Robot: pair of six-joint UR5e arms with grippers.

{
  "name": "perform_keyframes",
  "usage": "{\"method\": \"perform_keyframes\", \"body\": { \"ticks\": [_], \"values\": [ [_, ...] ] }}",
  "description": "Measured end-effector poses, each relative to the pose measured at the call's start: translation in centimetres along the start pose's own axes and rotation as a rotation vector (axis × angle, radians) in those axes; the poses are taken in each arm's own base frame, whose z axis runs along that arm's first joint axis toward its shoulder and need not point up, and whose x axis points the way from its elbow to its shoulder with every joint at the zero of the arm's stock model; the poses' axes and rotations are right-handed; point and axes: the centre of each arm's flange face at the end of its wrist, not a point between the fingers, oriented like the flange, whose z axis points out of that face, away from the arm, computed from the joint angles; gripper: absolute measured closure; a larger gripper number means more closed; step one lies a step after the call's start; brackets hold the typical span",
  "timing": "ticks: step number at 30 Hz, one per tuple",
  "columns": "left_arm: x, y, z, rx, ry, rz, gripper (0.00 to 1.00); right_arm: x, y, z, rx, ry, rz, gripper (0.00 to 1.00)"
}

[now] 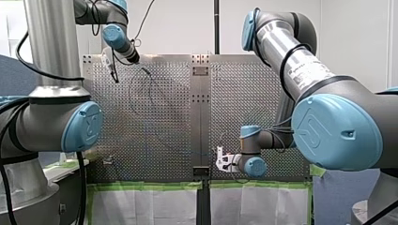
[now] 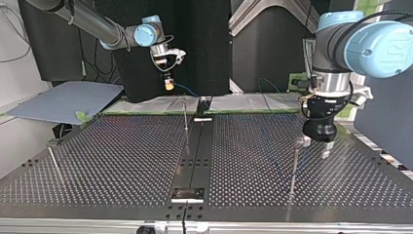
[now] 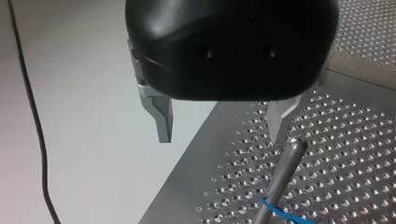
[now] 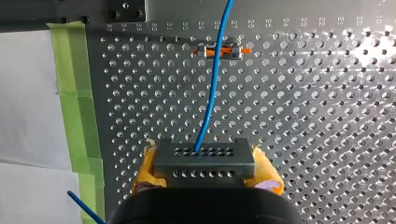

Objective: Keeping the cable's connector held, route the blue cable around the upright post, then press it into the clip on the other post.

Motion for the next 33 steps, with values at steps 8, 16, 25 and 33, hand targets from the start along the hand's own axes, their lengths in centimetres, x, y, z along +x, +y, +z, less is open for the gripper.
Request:
{"method": "perform_keyframes", "body": {
  "ticks": [8,16,25,33],
  "values": [
    [0.4,0.2,0.3,-0.008,0.009,0.082,0.01,0.0,-0.1,0.0,0.001,-0.001,0.0,1.0],
    [1.1,0.6,1.0,-0.022,0.024,0.109,0.01,0.0,-0.1,0.0,0.001,-0.001,0.0,1.0],
    [1.7,1.0,1.4,-0.039,0.037,0.126,0.01,0.0,-0.1,0.0,0.001,0.002,0.001,1.0],
    [1.7,1.1,1.4,-0.042,0.038,0.128,0.01,0.0,0.0,0.0,0.001,0.002,0.001,1.0]
  ]
}}
